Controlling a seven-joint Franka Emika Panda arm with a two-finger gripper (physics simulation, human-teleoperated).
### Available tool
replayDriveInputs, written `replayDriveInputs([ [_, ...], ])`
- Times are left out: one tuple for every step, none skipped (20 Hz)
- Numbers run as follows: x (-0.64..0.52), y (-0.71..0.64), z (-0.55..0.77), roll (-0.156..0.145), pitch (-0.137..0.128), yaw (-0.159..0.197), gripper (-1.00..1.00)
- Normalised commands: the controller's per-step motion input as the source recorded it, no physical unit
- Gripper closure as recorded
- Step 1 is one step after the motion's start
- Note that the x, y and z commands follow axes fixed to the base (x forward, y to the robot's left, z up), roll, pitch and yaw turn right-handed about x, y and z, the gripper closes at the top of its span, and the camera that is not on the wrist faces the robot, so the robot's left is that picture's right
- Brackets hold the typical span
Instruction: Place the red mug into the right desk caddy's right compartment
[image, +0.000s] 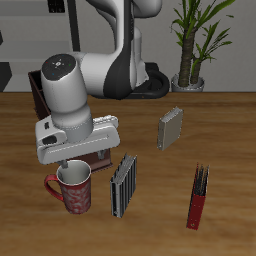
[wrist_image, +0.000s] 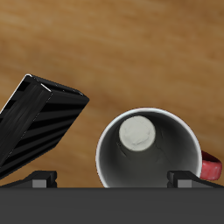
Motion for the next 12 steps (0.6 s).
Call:
replayDriveInputs([
  [0.06,-0.10,0.02,0.000,0.000,0.000,-1.00],
  [0.07,0.29,-0.60,0.007,0.077,-0.045,-1.00],
  [0.06,-0.12,0.02,0.000,0.000,0.000,-1.00],
  [-0.02,0.32,-0.78,0.054,0.076,0.012,-1.00],
  [0.06,-0.11,0.02,0.000,0.000,0.000,-1.00],
  [0.05,0.11,-0.54,0.005,0.055,-0.040,-1.00],
  [0.07,0.05,-0.46,0.011,0.056,0.043,-1.00],
  [0.07,0.03,-0.42,-0.001,0.061,0.005,-1.00],
  [0.06,-0.05,-0.34,-0.028,0.040,-0.010,-1.00],
  [0.08,-0.04,-0.39,-0.009,0.047,-0.027,-1.00],
  [0.06,-0.09,-0.30,-0.029,0.045,-0.044,-1.00],
  [0.10,-0.11,-0.50,-0.039,0.064,-0.071,-1.00],
])
